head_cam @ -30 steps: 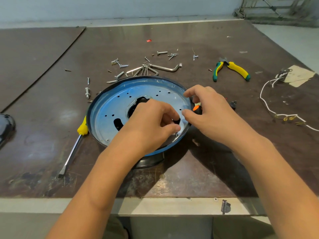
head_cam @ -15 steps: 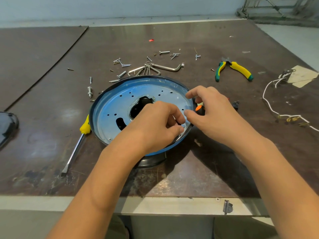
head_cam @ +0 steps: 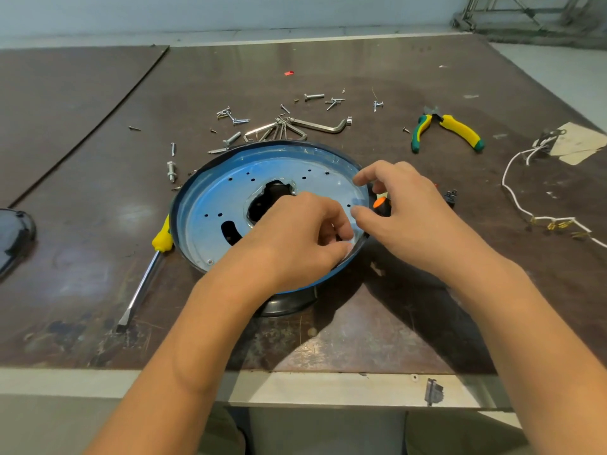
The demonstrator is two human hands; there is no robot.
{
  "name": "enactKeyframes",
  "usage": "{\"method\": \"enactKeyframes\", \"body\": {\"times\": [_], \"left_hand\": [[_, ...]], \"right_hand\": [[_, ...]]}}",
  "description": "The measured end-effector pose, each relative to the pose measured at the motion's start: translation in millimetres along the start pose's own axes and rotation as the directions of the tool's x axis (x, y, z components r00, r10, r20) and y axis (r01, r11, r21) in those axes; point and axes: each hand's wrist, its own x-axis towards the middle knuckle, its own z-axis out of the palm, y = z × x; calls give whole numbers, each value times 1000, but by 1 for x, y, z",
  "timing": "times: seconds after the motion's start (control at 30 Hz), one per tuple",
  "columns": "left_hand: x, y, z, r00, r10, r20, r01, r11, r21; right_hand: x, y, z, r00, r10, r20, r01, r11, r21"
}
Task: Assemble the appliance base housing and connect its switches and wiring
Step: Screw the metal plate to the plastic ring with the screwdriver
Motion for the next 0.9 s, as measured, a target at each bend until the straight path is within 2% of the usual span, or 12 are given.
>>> {"method": "enactKeyframes", "body": {"times": [0.43, 0.67, 0.77, 0.83, 0.9], "left_hand": [[2, -6, -2, 999, -40, 26, 41, 998, -43], [-5, -1, -11, 999, -2, -36, 3, 999, 41], [-9, -1, -16, 999, 39, 12, -40, 993, 112], [-12, -1, -13, 998, 38, 55, -44, 992, 117], [-14, -2, -9, 998, 21, 59, -27, 993, 114]], "right_hand": [[0, -2, -1, 1000, 5, 9, -5, 1000, 0], [0, 0, -6, 999, 0, 42, 0, 1000, 9], [1, 1, -12, 1000, -22, 6, 22, 1000, -1], [2, 1, -18, 1000, 2, -28, 2, 992, 128], [1, -1, -26, 994, 68, -85, -32, 930, 367]]}}
